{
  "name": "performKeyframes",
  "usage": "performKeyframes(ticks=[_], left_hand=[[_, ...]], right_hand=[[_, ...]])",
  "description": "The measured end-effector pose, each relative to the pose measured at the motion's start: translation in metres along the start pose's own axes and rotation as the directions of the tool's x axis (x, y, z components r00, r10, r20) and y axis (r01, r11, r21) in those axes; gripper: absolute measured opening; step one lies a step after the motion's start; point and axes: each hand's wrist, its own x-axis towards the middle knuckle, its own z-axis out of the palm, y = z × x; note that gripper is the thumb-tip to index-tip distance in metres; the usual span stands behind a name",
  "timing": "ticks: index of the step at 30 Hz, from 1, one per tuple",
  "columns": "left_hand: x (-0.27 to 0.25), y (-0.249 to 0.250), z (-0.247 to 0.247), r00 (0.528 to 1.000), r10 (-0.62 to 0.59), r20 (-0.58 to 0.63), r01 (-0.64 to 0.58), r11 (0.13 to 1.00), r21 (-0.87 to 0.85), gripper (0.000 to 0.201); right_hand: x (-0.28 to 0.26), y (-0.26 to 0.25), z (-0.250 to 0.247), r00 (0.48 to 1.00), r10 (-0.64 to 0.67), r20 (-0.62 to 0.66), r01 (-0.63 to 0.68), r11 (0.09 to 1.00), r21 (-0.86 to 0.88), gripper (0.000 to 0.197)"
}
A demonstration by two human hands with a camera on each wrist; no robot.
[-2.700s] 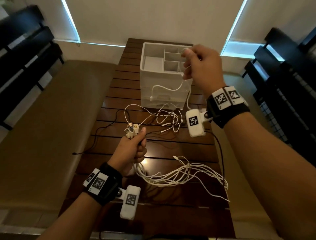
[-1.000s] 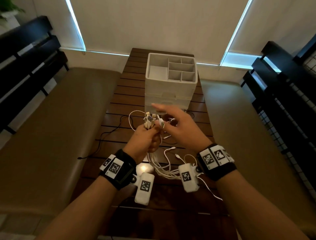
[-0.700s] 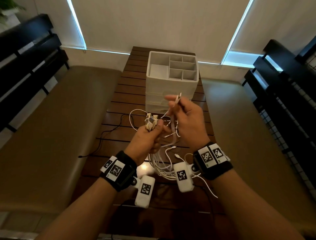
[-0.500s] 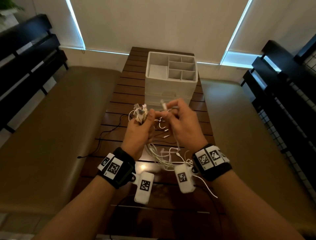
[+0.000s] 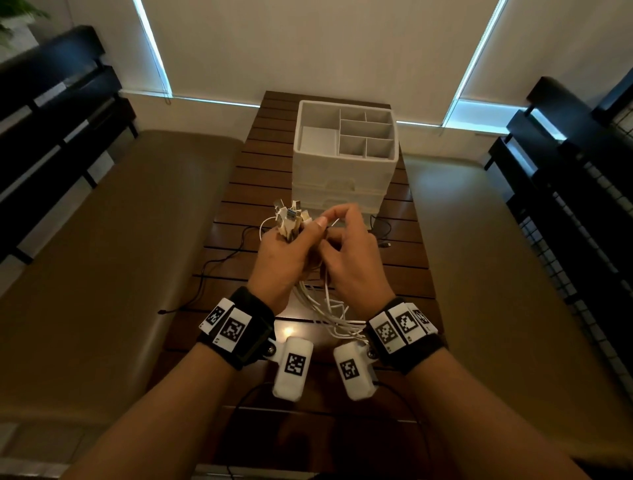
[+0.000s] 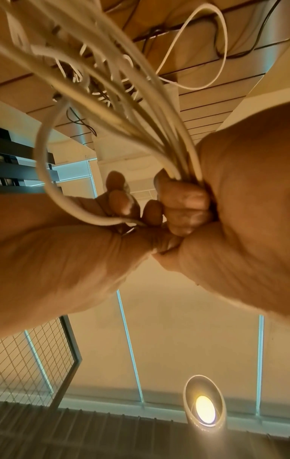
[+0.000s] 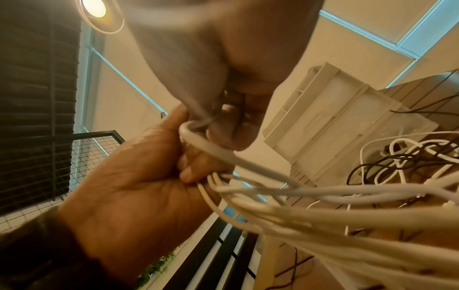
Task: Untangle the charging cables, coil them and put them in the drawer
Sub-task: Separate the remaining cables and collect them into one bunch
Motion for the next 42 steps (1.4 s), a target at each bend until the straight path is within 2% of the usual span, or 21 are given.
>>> performKeyframes(ticks=[2, 7, 11, 15, 18, 21, 24, 26, 29, 34, 36, 40, 42], left_hand=[[-0.001, 0.001, -0.001, 1.0, -0.025, 0.016, 0.025, 1.0, 0.016, 0.019], [-0.001, 0.003, 0.002, 1.0, -0.024, -0.012, 0.024, 1.0, -0.008, 0.026], [0.004, 0.004, 0.005, 0.994, -0.022, -0.107, 0.02, 1.0, -0.023, 0.032], [0.023, 0.002, -0.005, 0.975, -0.032, -0.218, 0.014, 0.997, -0.082, 0.041], [0.029, 0.005, -0.007, 0.982, -0.067, -0.175, 0.028, 0.975, -0.221, 0.044], [0.032, 0.003, -0.004, 0.994, -0.068, -0.085, 0.028, 0.912, -0.409, 0.045], [0.035, 0.0, -0.01, 0.995, -0.06, -0.081, 0.02, 0.904, -0.427, 0.049], [0.036, 0.002, -0.02, 0.992, -0.054, -0.116, 0.009, 0.933, -0.359, 0.049], [0.037, 0.009, -0.034, 0.982, -0.055, -0.182, -0.007, 0.946, -0.325, 0.046], [0.036, 0.016, -0.046, 0.98, -0.06, -0.192, -0.014, 0.933, -0.359, 0.051], [0.034, 0.019, -0.05, 0.985, -0.045, -0.168, -0.018, 0.933, -0.36, 0.054], [0.025, 0.017, -0.049, 0.994, -0.02, -0.103, -0.014, 0.947, -0.321, 0.056], [0.024, 0.016, -0.05, 0.993, -0.024, -0.114, -0.016, 0.94, -0.34, 0.057]], right_hand=[[0.001, -0.001, 0.0, 1.0, -0.011, -0.002, 0.011, 1.0, -0.005, 0.023], [0.0, -0.002, 0.003, 0.999, -0.016, 0.044, 0.017, 1.0, -0.005, 0.022], [0.002, 0.0, 0.001, 0.998, -0.027, 0.059, 0.028, 0.999, -0.022, 0.017], [0.006, 0.01, -0.001, 0.993, -0.042, 0.109, 0.055, 0.992, -0.118, 0.011], [0.006, 0.022, -0.004, 0.991, -0.016, 0.131, 0.041, 0.981, -0.19, 0.02], [0.007, 0.029, -0.009, 0.987, -0.047, 0.156, 0.088, 0.959, -0.269, 0.025], [0.012, 0.039, -0.028, 0.973, -0.057, 0.223, 0.137, 0.921, -0.364, 0.039], [0.015, 0.051, -0.05, 0.966, -0.011, 0.258, 0.137, 0.868, -0.477, 0.049], [0.018, 0.073, -0.088, 0.962, 0.124, 0.245, 0.074, 0.741, -0.668, 0.062], [0.001, 0.119, -0.111, 0.938, 0.29, 0.19, -0.015, 0.581, -0.814, 0.079], [-0.011, 0.138, -0.117, 0.918, 0.362, 0.163, -0.06, 0.533, -0.844, 0.076], [-0.027, 0.157, -0.118, 0.842, 0.512, 0.172, -0.112, 0.478, -0.871, 0.058], [-0.029, 0.16, -0.116, 0.831, 0.533, 0.161, -0.137, 0.476, -0.869, 0.054]])
